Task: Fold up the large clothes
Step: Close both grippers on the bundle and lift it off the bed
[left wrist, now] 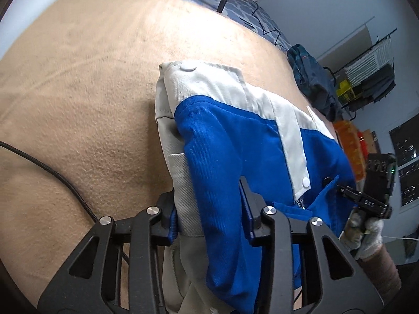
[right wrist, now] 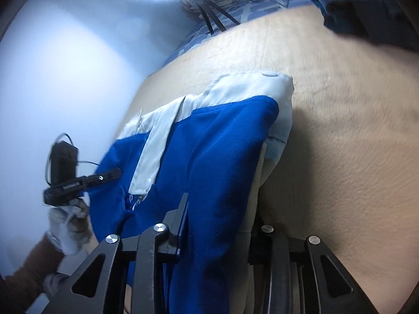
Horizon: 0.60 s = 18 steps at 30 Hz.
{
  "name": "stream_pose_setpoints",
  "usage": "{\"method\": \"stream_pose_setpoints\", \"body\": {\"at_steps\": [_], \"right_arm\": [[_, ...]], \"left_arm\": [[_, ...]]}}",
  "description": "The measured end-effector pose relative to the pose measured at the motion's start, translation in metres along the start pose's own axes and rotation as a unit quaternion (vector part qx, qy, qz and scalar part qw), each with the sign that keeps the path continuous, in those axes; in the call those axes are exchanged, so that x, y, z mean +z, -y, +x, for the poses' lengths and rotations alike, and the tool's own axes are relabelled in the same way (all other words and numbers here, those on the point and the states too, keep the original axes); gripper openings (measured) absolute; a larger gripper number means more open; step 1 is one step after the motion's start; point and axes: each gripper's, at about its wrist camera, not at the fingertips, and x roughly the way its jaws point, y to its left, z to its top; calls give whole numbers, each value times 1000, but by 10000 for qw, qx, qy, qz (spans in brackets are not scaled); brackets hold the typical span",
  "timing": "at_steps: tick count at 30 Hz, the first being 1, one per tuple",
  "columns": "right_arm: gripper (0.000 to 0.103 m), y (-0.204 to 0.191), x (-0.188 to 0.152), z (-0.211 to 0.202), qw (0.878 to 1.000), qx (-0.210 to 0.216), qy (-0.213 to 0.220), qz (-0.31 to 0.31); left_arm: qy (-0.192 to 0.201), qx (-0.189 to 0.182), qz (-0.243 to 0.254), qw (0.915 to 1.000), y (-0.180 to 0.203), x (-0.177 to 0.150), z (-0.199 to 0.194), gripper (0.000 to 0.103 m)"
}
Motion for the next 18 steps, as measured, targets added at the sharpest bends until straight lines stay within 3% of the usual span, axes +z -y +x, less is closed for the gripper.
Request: {"method": "stream_pose_setpoints", "body": {"at_steps": [8,18], "right_arm": [[28,-29,3,-10,9971,-627,-3,-424],[26,-58,-3,-34,9932,-899,62,-739]], "left_arm": [[194,180,363,9990,30,-5,-17,31],[198,57,627,9978,62,-22,-41,30]]}}
